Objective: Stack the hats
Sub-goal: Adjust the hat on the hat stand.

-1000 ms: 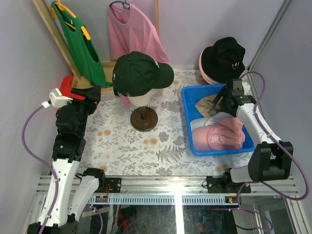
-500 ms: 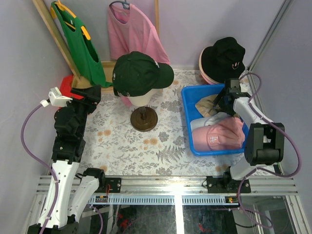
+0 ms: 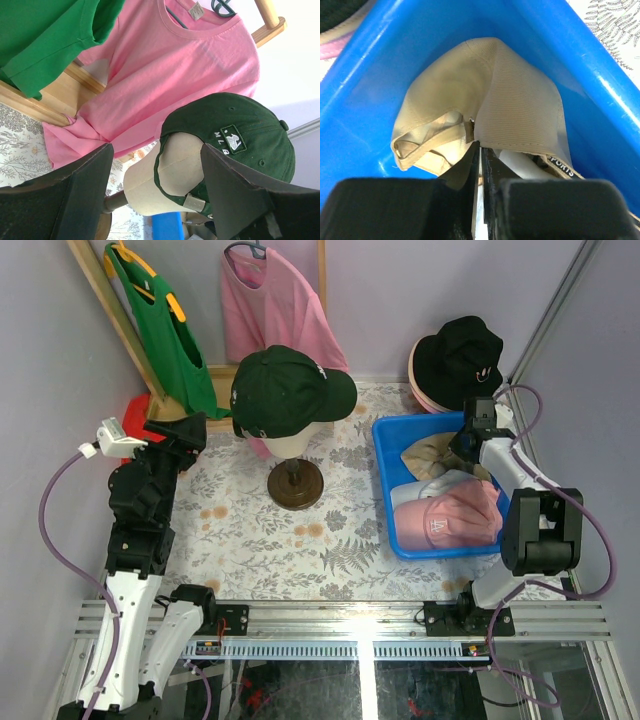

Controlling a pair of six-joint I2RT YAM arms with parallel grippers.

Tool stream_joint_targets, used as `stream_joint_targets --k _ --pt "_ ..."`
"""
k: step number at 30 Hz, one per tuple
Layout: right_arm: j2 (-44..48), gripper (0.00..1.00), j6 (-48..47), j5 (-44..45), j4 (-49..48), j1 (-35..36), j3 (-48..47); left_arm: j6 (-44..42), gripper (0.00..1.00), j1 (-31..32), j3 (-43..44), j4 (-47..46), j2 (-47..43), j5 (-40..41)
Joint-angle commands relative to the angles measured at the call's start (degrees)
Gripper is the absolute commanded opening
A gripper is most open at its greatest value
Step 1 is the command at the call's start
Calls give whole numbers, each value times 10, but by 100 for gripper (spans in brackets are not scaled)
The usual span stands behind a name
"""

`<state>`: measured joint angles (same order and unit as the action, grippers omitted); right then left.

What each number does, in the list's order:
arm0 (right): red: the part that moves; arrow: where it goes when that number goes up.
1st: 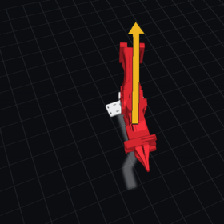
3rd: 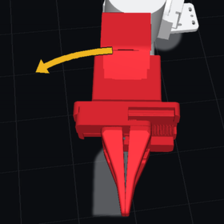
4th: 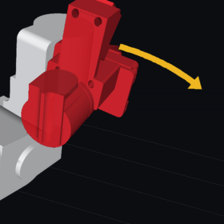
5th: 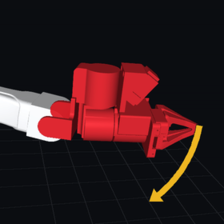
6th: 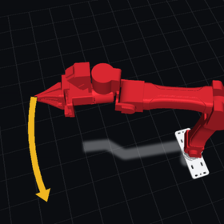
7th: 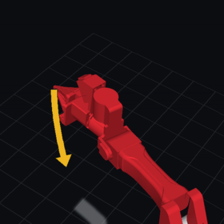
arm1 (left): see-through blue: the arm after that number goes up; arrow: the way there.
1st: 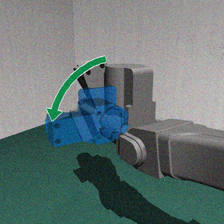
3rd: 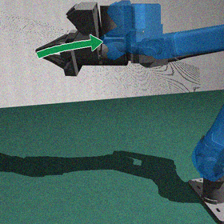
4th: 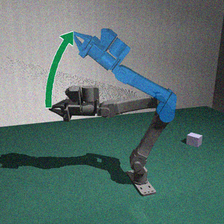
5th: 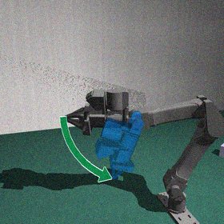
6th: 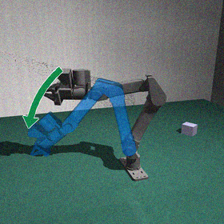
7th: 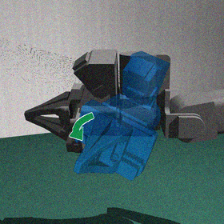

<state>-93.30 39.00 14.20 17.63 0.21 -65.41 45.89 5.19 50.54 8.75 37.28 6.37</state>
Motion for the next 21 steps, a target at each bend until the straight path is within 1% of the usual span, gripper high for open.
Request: stream_joint_targets --k 1,3,11,15,21 --pt "46 4 -2 -6 -24 -2 -3 -24 70 -3 11 -40 3 -12" --pt "68 0 -2 -19 -25 -2 -1 -26 70 -2 19 -40 6 -16" --pt "140 0 15 -72 -18 -1 -5 -29 70 -2 58 -36 16 -33" --pt "170 0 14 -81 -4 -1 -12 -35 70 -2 86 -29 19 -45" --pt "208 0 22 -114 9 -1 -33 -62 70 -2 145 -22 37 -91"
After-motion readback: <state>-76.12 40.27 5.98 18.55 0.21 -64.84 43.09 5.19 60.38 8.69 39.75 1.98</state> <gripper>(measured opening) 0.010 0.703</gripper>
